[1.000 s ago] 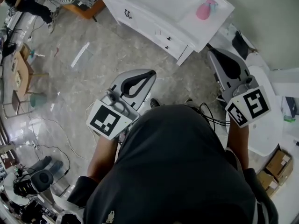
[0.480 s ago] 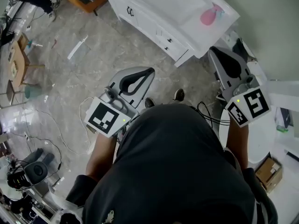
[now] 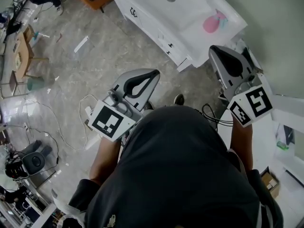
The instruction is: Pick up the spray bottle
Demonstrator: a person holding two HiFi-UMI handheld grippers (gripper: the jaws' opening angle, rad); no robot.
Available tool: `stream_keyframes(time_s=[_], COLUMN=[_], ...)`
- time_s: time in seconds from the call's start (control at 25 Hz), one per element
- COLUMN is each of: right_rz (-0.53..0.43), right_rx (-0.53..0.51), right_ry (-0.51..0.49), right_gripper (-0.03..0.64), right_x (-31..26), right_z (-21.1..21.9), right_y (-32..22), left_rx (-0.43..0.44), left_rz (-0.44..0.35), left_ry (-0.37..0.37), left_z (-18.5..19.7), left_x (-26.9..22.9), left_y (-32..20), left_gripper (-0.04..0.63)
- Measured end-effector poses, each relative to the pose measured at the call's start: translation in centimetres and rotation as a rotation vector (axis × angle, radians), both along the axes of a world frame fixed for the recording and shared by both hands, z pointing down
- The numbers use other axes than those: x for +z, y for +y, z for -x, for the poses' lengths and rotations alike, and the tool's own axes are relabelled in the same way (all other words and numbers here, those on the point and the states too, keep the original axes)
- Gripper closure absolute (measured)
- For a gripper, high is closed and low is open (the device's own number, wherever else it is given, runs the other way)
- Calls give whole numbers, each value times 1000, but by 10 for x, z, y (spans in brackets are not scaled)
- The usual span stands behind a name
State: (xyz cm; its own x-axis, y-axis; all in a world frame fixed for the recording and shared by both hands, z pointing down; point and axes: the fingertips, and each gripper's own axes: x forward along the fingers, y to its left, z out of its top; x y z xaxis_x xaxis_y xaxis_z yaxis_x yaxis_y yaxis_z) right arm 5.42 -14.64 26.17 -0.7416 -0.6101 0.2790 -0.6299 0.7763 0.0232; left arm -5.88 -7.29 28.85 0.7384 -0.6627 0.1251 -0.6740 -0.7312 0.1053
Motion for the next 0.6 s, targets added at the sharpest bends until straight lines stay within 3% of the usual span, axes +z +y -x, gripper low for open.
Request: stream_keyframes(time_s=[0.36,0.6], right_rz=[11,25], right_rx=[-56,-66], right_ry=[-14,0], right_gripper=[607,607], right_x=[7,17], right_z=[-45,-53], right_y=[-29,-33], left_rx=[-48,-49], left_rz=[-2,9], left_ry=[-13,-31], left_z=[-51,-63], left_x=[-1,11], left_y=[-25,-24], left_gripper=[591,591])
